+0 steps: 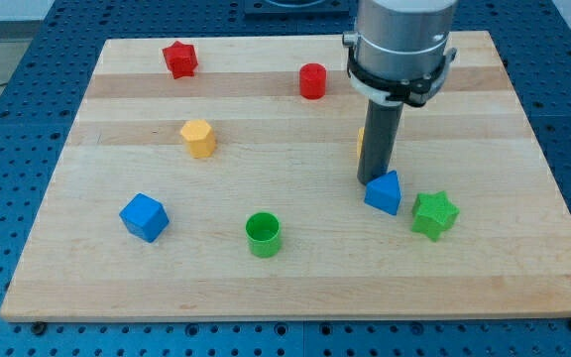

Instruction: Move the green circle slightly upwards

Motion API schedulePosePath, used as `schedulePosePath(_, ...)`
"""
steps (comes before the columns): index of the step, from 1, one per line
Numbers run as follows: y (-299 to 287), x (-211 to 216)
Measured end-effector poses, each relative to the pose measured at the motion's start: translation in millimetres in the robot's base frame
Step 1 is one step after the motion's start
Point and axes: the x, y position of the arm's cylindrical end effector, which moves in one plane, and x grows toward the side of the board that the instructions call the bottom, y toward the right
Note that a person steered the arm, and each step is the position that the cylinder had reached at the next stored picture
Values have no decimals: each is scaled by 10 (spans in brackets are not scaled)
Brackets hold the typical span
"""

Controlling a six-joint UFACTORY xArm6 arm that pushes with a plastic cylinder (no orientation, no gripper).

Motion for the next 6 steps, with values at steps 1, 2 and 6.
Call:
schedulePosePath(1, 56, 268)
schedulePosePath(2, 106, 531)
schedulePosePath(6, -1303, 838)
